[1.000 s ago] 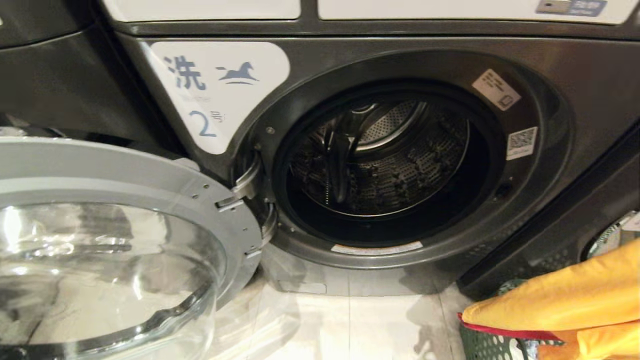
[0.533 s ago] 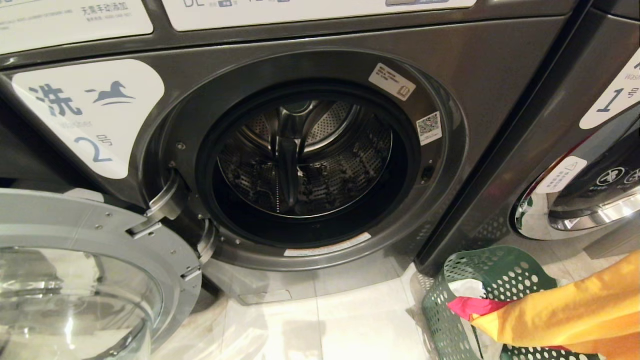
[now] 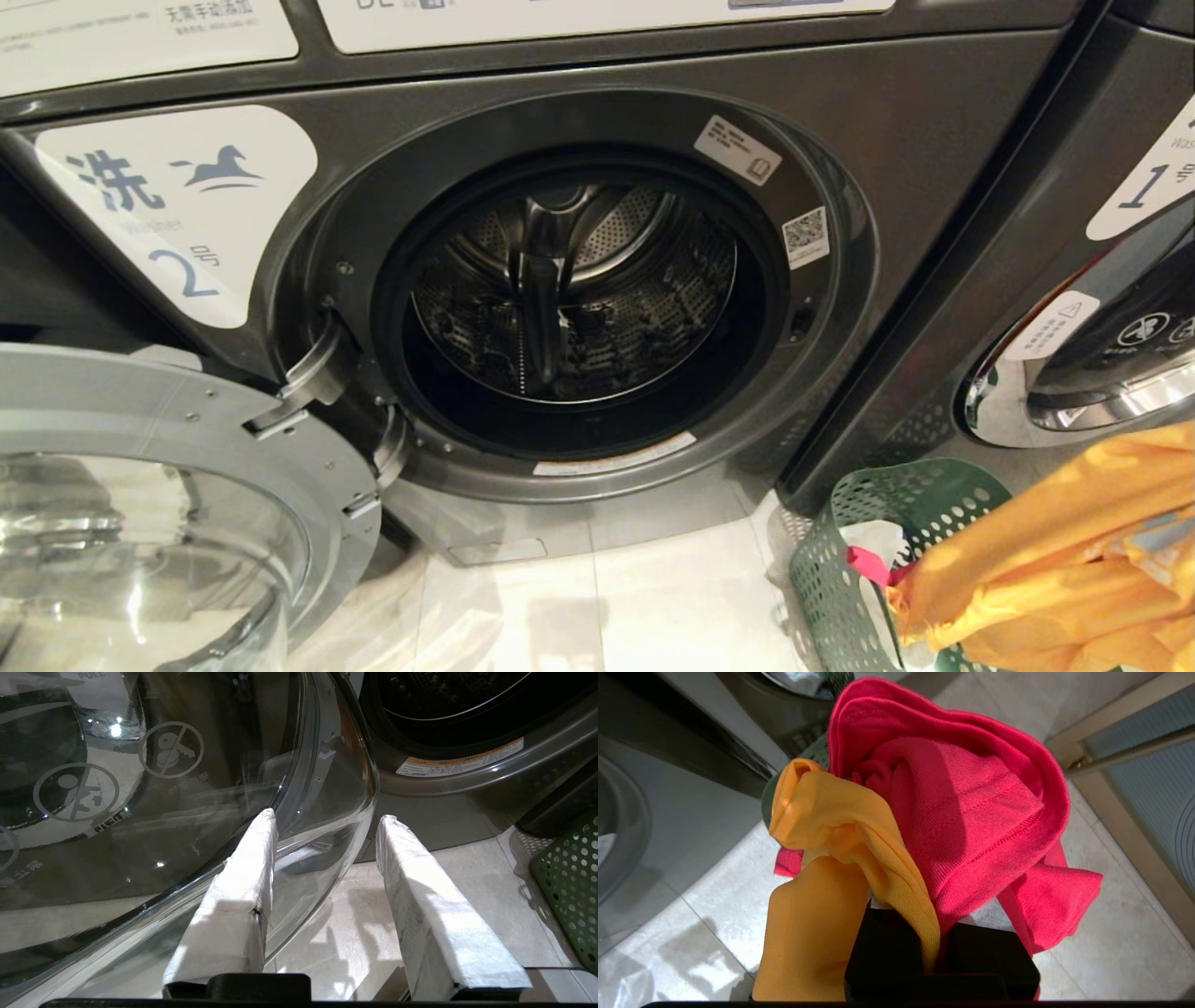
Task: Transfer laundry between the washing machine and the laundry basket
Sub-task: Pick a cloth and place it into the basket
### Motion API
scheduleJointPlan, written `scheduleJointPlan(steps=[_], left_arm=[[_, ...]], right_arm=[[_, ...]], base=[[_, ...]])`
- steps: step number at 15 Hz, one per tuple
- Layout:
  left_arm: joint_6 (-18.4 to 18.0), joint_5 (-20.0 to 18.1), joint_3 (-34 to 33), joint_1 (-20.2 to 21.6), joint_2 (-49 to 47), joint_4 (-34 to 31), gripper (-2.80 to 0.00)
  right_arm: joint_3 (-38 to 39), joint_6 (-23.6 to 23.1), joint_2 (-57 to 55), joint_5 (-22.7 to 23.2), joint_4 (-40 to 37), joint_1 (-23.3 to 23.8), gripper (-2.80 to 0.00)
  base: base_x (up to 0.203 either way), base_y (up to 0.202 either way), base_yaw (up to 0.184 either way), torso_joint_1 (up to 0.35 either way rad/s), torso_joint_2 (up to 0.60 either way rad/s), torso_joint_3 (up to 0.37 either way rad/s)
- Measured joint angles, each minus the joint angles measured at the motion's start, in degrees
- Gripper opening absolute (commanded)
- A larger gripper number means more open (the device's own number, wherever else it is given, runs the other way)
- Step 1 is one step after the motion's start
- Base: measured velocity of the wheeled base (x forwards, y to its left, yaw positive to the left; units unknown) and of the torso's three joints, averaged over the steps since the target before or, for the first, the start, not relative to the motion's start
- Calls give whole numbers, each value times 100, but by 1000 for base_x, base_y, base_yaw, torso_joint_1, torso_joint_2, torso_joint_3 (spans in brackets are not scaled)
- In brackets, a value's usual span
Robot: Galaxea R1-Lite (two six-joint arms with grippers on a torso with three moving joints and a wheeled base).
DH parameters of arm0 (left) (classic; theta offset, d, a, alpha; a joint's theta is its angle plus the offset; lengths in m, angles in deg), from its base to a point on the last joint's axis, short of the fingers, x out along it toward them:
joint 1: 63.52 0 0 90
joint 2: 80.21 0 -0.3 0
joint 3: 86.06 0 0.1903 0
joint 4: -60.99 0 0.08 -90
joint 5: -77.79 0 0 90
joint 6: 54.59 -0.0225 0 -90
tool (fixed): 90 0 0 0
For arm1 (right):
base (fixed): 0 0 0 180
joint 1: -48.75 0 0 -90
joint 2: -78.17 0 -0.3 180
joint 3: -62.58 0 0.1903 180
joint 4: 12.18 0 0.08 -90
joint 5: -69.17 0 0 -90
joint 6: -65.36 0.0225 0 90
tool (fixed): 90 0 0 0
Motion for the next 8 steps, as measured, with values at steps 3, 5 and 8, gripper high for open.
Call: scheduleJointPlan(steps=[3, 5, 8], left_arm=[[2, 0, 0, 5, 0, 0, -280], [2, 0, 0, 2, 0, 0, -280], [0, 0, 0, 0, 0, -1, -280]], right_arm=[[132, 173, -920, -51, 298, 32, -280], [243, 199, -1437, -56, 470, 50, -280], [399, 200, -2123, -57, 748, 102, -280]], base=[[0, 0, 0, 0, 0, 0], [0, 0, 0, 0, 0, 0], [0, 0, 0, 0, 0, 0]])
